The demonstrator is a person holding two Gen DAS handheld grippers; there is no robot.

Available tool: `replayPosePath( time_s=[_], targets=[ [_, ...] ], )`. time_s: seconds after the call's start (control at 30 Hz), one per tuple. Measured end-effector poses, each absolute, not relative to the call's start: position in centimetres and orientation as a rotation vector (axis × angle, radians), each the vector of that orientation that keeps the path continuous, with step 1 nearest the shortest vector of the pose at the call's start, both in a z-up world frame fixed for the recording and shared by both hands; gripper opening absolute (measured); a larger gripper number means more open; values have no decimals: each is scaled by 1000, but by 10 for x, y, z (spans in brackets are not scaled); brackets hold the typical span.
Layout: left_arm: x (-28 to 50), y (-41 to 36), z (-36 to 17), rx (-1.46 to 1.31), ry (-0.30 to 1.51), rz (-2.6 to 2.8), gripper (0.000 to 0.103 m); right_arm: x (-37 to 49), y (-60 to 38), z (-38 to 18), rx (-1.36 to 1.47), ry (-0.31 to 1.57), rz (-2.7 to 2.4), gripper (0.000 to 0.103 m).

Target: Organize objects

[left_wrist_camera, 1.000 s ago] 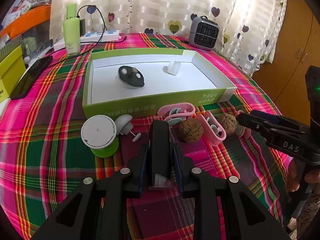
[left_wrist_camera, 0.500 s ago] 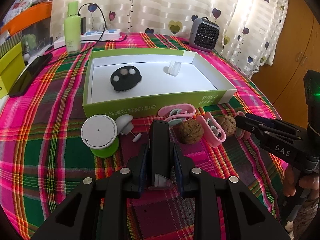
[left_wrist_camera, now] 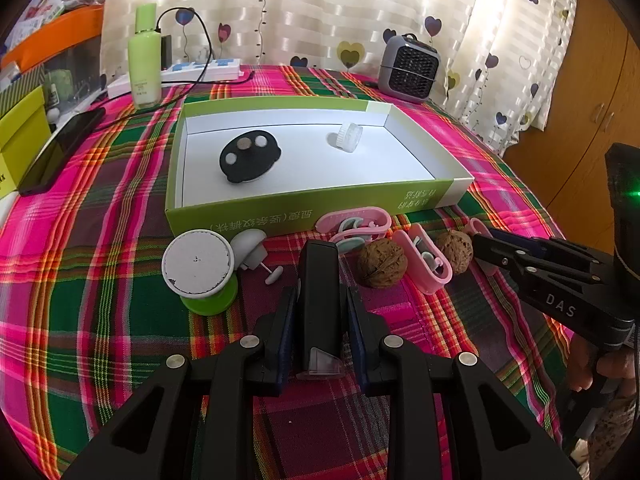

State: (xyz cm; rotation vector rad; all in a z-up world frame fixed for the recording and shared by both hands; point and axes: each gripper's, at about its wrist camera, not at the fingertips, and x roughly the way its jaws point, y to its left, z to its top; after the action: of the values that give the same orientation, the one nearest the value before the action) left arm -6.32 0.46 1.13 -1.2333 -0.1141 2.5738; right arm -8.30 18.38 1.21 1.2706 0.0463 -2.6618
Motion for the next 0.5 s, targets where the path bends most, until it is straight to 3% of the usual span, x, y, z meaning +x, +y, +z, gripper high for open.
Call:
replayPosePath(
  time_s=[0.5],
  targets=[
    [-63, 8, 11, -1239, -91, 2596, 23, -83, 184, 10, 1274, 48, -2656, 24]
  ],
)
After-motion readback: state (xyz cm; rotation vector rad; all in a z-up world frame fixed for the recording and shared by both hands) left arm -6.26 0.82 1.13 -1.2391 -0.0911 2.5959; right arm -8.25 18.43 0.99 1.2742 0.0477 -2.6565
